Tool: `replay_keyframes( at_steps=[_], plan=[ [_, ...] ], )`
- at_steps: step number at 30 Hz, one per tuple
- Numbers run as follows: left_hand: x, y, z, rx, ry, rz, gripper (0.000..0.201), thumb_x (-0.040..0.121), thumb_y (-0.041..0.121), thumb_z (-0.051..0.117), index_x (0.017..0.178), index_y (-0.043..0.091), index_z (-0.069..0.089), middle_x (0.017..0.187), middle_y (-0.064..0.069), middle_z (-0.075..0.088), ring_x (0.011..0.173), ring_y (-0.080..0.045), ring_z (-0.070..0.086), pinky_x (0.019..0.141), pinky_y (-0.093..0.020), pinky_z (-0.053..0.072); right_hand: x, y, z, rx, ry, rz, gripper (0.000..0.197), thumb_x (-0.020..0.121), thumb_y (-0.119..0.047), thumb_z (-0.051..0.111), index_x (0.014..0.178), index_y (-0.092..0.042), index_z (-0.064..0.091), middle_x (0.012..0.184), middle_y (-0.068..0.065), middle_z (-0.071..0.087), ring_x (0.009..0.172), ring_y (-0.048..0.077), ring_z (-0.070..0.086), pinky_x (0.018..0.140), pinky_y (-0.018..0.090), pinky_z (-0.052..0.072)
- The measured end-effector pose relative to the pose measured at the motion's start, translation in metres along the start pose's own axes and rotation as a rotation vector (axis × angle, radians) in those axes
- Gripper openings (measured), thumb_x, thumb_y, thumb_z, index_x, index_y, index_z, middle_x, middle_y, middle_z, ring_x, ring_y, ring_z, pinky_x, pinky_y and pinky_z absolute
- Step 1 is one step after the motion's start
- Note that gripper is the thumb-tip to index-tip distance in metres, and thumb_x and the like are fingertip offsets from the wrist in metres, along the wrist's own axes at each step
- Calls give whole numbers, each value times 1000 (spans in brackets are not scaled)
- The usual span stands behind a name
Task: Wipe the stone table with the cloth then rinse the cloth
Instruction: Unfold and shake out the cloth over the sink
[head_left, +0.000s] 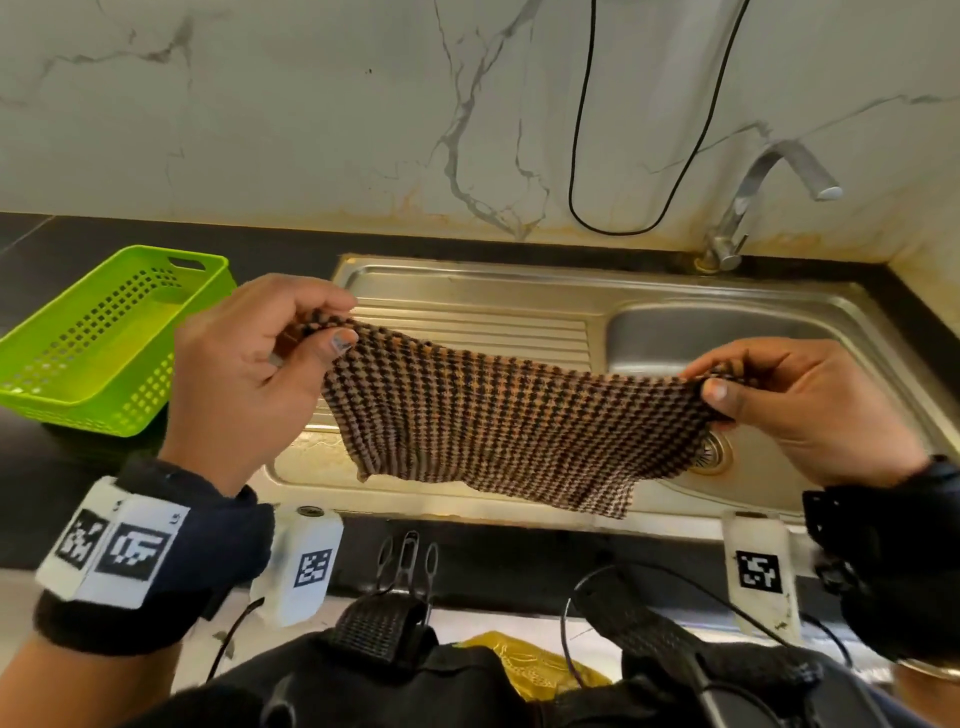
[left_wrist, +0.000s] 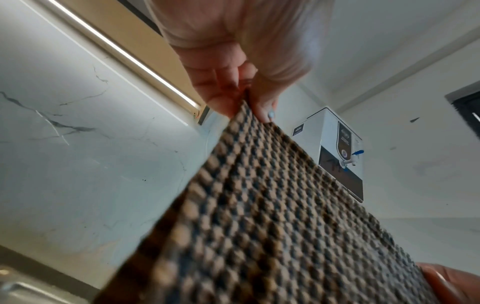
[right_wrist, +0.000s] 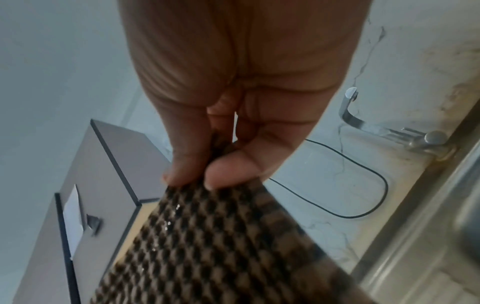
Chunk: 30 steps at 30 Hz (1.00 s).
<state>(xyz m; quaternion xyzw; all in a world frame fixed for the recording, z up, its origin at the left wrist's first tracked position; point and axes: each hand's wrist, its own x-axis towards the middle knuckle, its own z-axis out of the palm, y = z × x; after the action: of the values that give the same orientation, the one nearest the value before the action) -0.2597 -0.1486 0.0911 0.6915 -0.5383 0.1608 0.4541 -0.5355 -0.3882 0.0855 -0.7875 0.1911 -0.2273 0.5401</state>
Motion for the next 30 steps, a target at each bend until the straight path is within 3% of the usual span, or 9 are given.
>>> replay_keyframes(
  at_steps=[4,7,12,16,19,21,23,27,30],
  plan=[
    [1,-12,10,13,-152,-105,15,82,12,66,97,14,66,85,14,63,79,-4,62,71,-14,51,17,10,-3,-163,-13,81,4,78,-26,71,79,-29,70,65,-2,66,53,5,56,47,18,46],
    [-2,-38,43,93,-344,-342,16,81,8,67,95,15,62,82,3,62,79,-15,61,73,-27,48,44,44,15,-384,-72,241,23,85,-3,63,79,-25,59,73,-1,64,70,18,61,56,26,50],
    [-18,-61,74,165,-546,-383,15,87,3,57,100,9,61,92,-3,60,85,-19,53,73,-21,31,61,81,43,-606,-141,325,24,89,1,52,95,-20,62,101,5,64,88,17,59,76,29,49],
    [-26,-65,66,138,-640,-239,22,86,-3,52,99,11,64,98,-7,66,90,-24,59,76,-26,40,54,83,38,-613,-164,303,27,89,2,51,90,-23,63,99,5,66,86,15,59,77,29,50],
    [-30,-63,61,128,-715,-149,32,84,-5,49,103,16,64,96,-7,60,87,-22,57,74,-30,44,48,80,36,-697,-257,223,39,88,6,48,89,-31,62,94,-9,62,93,13,58,84,26,48],
    [-31,-62,60,120,-718,-132,35,83,-7,48,102,18,64,94,-5,56,84,-21,55,72,-29,43,44,75,37,-713,-323,209,49,87,10,44,93,-34,64,100,-13,58,99,11,54,85,19,42],
    [-32,-63,60,121,-714,-123,38,83,-7,48,100,25,60,92,-3,53,81,-20,54,69,-31,45,41,74,38,-772,-382,183,50,86,10,45,104,-31,66,107,-9,57,103,12,53,92,26,44],
    [-34,-64,60,165,-719,-120,30,82,-6,49,95,18,61,91,-3,51,79,-24,55,67,-35,48,38,75,36,-933,-423,150,36,89,-2,49,110,-30,60,100,-10,49,94,11,48,83,22,38],
    [-35,-64,61,201,-694,-143,28,81,-6,50,98,13,62,94,-4,52,81,-22,56,67,-27,44,35,81,31,-952,-352,116,23,93,-13,48,110,-25,57,101,-5,54,94,15,52,81,23,38]
  ],
)
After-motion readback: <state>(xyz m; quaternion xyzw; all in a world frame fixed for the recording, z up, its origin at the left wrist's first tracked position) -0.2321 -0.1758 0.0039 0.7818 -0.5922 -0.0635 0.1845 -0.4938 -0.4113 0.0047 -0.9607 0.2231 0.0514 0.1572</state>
